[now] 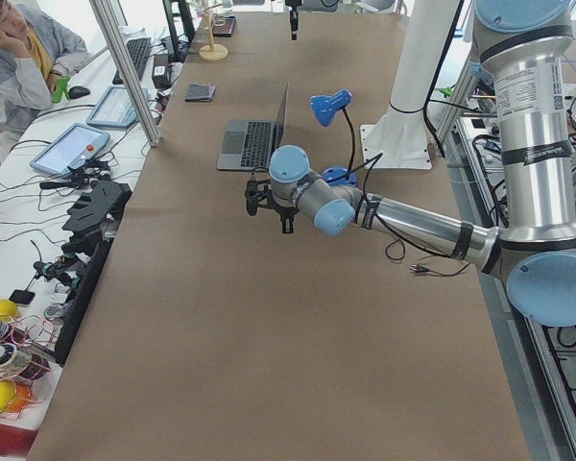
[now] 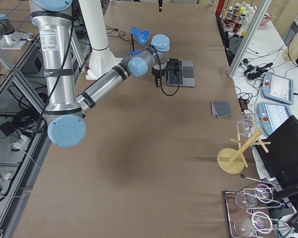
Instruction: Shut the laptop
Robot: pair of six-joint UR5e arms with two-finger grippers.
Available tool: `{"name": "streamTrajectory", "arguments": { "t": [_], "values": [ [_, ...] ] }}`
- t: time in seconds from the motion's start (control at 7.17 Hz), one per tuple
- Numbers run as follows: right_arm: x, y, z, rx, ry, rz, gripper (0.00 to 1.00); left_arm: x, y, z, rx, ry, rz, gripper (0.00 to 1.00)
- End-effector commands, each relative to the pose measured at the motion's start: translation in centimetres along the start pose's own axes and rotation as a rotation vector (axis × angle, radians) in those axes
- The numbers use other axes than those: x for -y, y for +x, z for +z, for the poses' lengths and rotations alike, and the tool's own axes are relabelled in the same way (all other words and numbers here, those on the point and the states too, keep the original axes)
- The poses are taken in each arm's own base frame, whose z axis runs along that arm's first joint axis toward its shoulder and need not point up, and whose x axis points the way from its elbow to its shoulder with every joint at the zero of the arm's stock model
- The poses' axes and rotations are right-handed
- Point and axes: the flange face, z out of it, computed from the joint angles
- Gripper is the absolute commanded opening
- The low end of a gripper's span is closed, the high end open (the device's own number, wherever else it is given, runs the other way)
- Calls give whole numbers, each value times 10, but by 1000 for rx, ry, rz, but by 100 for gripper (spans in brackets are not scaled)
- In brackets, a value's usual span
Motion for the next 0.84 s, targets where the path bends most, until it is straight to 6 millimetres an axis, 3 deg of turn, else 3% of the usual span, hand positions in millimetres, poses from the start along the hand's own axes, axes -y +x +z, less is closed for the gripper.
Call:
{"name": "streamTrajectory", "arguments": {
  "t": [0.0, 0.14, 0.28, 0.42, 0.7],
  "values": [
    [-31, -93, 33, 35, -22, 85, 0, -15, 126, 48, -82, -106, -101, 0],
    [-40, -132, 43, 54, -11, 87, 0, -24, 165, 64, -97, -108, -100, 0],
    [-52, -144, 63, 31, -6, 68, 0, -40, 200, 91, -96, -123, -106, 0],
    [-48, -148, 79, 8, -3, 61, 0, -50, 218, 107, -95, -123, -108, 0],
    [-32, -171, 98, 3, -10, 61, 0, -37, 254, 118, -109, -124, -100, 0]
  ]
}}
